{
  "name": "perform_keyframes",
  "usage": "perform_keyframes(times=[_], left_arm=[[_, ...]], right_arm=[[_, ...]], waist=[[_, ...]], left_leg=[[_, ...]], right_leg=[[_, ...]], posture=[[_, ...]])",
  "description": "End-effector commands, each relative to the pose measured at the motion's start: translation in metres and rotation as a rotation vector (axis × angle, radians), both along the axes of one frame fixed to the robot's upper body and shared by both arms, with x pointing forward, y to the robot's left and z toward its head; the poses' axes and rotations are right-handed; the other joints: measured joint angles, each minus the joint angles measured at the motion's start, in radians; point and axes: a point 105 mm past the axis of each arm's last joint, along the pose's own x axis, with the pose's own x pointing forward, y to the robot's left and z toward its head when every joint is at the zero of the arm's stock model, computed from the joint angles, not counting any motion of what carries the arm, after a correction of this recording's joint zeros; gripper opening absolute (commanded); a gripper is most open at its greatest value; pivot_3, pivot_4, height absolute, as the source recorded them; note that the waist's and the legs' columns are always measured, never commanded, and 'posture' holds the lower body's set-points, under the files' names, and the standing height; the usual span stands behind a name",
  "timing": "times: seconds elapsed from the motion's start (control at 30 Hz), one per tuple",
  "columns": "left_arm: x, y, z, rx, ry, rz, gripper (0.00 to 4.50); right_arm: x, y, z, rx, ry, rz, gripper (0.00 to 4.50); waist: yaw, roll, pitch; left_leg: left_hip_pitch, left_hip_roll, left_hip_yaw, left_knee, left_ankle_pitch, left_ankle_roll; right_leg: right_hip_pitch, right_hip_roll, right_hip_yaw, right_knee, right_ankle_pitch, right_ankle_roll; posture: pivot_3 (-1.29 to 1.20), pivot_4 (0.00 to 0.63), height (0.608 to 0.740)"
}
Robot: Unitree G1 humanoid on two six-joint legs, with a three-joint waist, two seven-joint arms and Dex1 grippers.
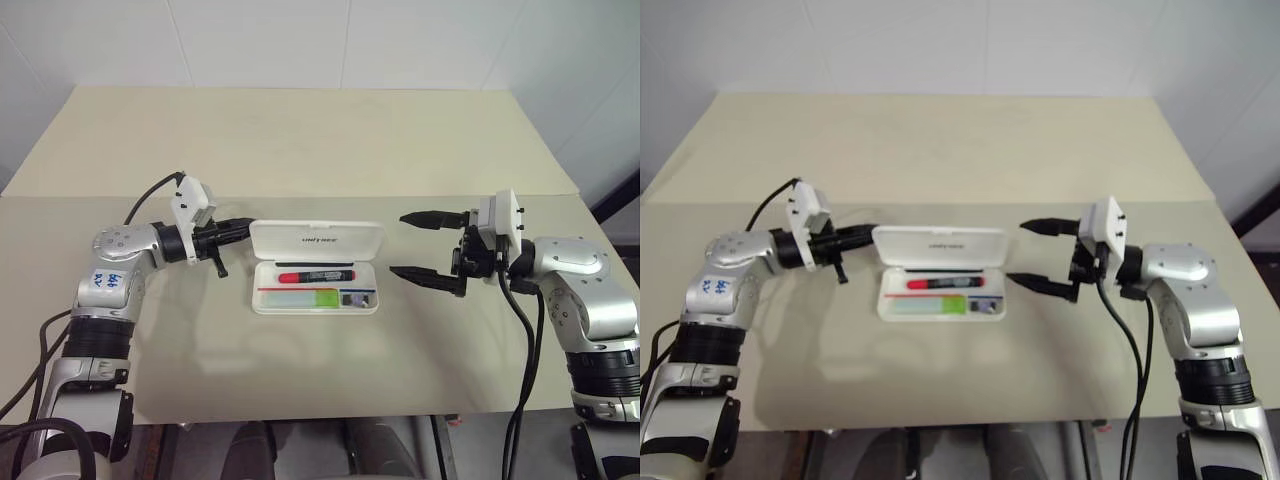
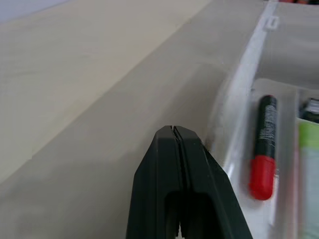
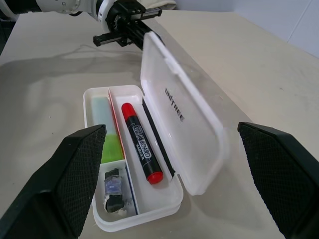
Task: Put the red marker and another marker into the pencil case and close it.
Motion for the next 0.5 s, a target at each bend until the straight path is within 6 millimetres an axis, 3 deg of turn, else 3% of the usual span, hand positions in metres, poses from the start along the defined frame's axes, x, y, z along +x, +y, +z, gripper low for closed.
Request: perform_keyframes(times=[0.03, 0.13, 0.27, 0.5], left_arm=[[-0.011, -0.008, 0.018, -0.012, -0.087, -0.096, 0.01], [-0.025, -0.013, 0.012, 0.036, -0.072, -0.186, 0.01], [-0.046, -0.02, -0.02, 0.206, 0.064, -0.297, 0.01], [-0.041, -0.038, -0.04, 0.22, 0.091, -0.274, 0.01]], right_arm=[[-0.004, 0.002, 0.006, 0.007, -0.041, 0.012, 4.5], [-0.004, 0.002, 0.006, 0.009, -0.039, 0.011, 4.5], [-0.006, 0.003, 0.007, 0.024, -0.039, 0.021, 4.5], [-0.008, 0.005, 0.007, 0.04, -0.038, 0.02, 4.5]], waist=[[0.004, 0.0, 0.0], [0.007, 0.0, 0.0], [0.003, 0.0, 0.0], [0.008, 0.0, 0.0]], left_leg=[[0.0, 0.0, 0.0, 0.0, 0.0, 0.0], [0.0, 0.0, 0.0, 0.0, 0.0, 0.0], [0.0, 0.0, 0.001, -0.001, 0.0, 0.0], [0.0, 0.0, 0.0, 0.001, 0.0, 0.0]], right_leg=[[0.0, 0.0, 0.0, 0.0, 0.0, 0.0], [0.0, 0.0, 0.0, 0.0, 0.0, 0.0], [0.0, 0.0, 0.001, -0.001, 0.0, 0.0], [0.001, 0.0, 0.001, 0.0, 0.0, 0.0]], posture=[[0.0, 0.15, 0.74], [0.0, 0.15, 0.74], [0.0, 0.15, 0.74], [0.0, 0.15, 0.74]])
